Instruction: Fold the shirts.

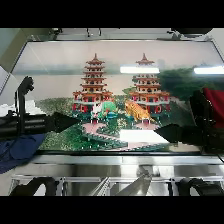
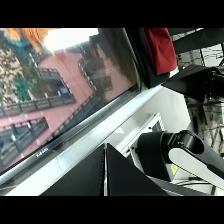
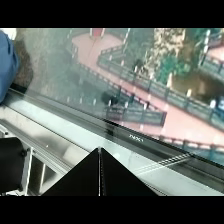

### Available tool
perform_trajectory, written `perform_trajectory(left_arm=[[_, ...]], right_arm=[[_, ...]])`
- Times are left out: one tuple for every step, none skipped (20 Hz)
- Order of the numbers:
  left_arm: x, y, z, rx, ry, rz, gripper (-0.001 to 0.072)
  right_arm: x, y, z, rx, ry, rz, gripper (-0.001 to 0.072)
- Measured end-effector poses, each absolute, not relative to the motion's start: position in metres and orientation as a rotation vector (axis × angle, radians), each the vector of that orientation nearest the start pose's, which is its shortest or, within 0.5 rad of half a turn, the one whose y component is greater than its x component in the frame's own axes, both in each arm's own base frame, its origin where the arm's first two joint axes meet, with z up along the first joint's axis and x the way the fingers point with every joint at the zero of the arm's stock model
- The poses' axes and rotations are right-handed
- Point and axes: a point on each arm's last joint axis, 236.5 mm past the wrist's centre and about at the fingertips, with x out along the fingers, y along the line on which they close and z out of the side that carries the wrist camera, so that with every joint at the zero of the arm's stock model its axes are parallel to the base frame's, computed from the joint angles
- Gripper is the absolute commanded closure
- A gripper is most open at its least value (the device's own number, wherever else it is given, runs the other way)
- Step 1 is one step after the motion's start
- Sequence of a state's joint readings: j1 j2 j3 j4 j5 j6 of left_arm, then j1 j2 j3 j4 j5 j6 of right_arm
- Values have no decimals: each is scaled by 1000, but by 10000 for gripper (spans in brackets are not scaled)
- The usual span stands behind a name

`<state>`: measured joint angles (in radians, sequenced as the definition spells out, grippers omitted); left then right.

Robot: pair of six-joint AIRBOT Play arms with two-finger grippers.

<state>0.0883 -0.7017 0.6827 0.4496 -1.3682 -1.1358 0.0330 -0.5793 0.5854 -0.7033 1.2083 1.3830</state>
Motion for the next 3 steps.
perform_trajectory(left_arm=[[229,-188,132,-625,972,-891,702],[229,-188,133,-626,970,-889,702],[230,-187,133,-627,969,-887,702]], right_arm=[[216,176,82,575,1068,650,694],[216,176,82,575,1068,649,694],[216,176,82,575,1068,649,694]])
